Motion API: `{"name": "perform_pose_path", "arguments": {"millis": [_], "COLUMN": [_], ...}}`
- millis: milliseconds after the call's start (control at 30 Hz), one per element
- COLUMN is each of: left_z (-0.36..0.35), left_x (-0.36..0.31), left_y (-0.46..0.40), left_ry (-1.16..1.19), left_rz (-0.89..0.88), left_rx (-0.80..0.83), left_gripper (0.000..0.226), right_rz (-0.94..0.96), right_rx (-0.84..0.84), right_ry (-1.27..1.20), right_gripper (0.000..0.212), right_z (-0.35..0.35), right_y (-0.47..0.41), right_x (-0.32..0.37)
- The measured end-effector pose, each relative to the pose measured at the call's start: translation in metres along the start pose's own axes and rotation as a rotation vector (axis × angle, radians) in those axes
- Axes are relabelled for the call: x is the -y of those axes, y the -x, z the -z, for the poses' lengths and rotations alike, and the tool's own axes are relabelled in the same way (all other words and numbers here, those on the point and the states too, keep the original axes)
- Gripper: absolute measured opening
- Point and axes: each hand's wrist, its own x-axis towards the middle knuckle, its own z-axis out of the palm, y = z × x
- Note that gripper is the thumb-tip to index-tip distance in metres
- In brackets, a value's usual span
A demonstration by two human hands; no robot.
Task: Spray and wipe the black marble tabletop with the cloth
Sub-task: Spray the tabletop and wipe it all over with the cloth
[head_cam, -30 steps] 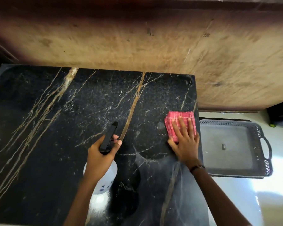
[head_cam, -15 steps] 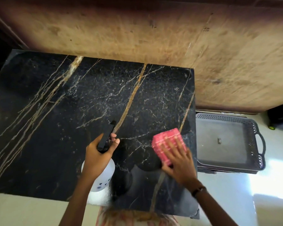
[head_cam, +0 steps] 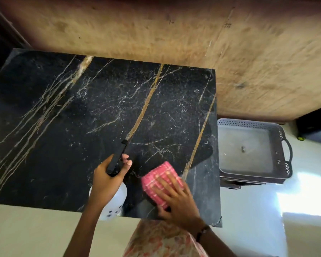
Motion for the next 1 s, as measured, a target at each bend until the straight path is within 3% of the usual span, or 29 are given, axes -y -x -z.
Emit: {"name": "perform_pose_path", "arguments": {"millis": [133,233,300,433,533,667,800,1000], "left_z": [0.006,0.010,0.012,0.020,0.030,0.045,0.061,0.064], "left_x": [0.007,0.011,0.012,0.016,0.021,0.034,0.045,0.054], "left_y": [0.014,0.028,0.038,0.059,0.072,0.090,0.103,0.111], "left_ry": [0.012,0.044,0.045,0.003,0.025,0.024,0.040,0.040], "left_rz": [-0.007,0.000,-0.001,0.012,0.039,0.051,0.052,0.035], "left_rx": [0.025,0.025,0.032,0.053,0.051,0.033,-0.001,0.003], "left_gripper": [0.013,0.014,0.014,0.018,0.014,0.013,0.014,0.017], "right_rz": [-0.277,-0.412,-0.370,-0.112,-0.002,-0.167,-0.423,-0.131], "right_rx": [-0.034,-0.083,-0.070,-0.023,-0.047,-0.085,-0.099,0.002], "right_ry": [-0.014,-0.024,-0.015,0.007,0.071,0.051,-0.040,0.011], "right_gripper": [0.069,0.070,0.071,0.067,0.069,0.067,0.067,0.064], "right_z": [0.020,0.030,0.024,-0.004,-0.015,-0.006,0.002,-0.017], "right_y": [0.004,-0.043,-0.064,-0.042,0.006,0.048,0.010,-0.003], "right_x": [-0.052,-0.034,0.001,0.073,0.067,0.022,0.051,0.109]}}
